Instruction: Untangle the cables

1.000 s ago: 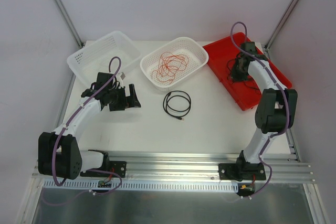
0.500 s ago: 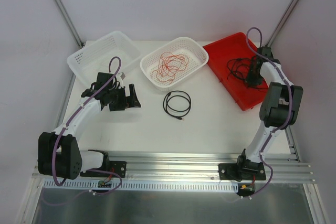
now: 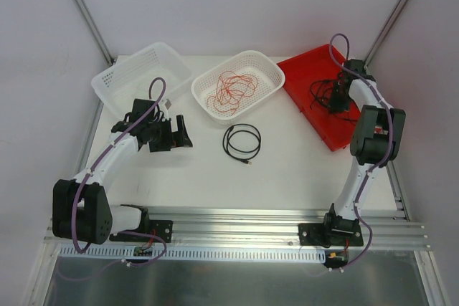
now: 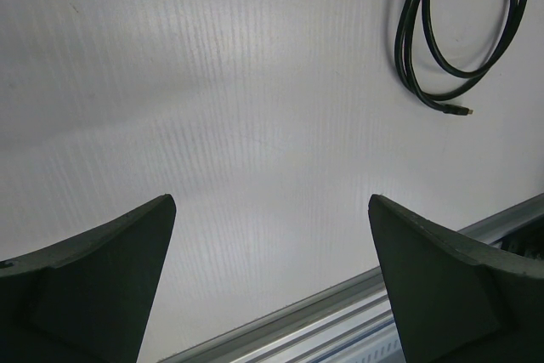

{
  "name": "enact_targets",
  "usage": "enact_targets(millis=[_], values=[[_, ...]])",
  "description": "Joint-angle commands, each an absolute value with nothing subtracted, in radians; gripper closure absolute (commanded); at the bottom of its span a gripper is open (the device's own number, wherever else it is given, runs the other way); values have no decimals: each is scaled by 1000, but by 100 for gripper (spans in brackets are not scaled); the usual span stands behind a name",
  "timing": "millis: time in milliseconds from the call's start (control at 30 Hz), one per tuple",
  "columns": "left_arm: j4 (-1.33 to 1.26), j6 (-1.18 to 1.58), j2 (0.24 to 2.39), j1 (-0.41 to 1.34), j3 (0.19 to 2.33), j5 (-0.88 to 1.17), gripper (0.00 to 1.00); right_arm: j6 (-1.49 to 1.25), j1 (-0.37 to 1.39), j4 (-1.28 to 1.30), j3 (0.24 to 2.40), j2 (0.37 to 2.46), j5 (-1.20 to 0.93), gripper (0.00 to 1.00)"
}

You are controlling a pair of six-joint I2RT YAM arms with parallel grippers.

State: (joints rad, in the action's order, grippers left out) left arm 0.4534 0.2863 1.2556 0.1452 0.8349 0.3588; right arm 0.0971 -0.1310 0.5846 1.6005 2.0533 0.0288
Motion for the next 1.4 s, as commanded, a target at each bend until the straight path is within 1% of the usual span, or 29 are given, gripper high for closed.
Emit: enact_targets(millis=[0,33,67,133,200,333,467,700,933,1067,1200,1300,1333,1367], values=[[457,262,1261,152,847,379,2,86,-101,581,1684,2066,-21,83],[457,262,1264,152,847,380,2,83,-101,587,1696,2065,-9,68],[457,262,1264,152,845,379,2,78,-100,589,1697,2053,-8,59],[459,262,1264,152,847,379,2,77,-100,577,1677,2025,63,45],[457,262,1264,152,847,380,2,81,-101,557,1649,1970,86,38],[459,264,1266,152,848,388,2,92,-118,511,1592,1884,158,36],[459,265,1264,152,848,391,2,80,-158,460,1522,1818,210,37],[462,262,1247,152,847,388,2,32,-236,529,1516,1829,230,38],[462,264,1238,152,850,407,2,8,-275,535,1485,1871,120,38],[462,262,1232,152,848,407,2,5,-281,540,1480,1911,78,40],[462,262,1236,152,850,411,2,-23,-281,519,1476,1937,15,50],[463,262,1241,152,848,413,2,-43,-281,496,1483,1957,-54,64],[463,262,1243,152,850,411,2,-48,-279,489,1485,1968,-78,72],[463,262,1244,152,850,410,1,-58,-278,485,1488,1973,-90,76]])
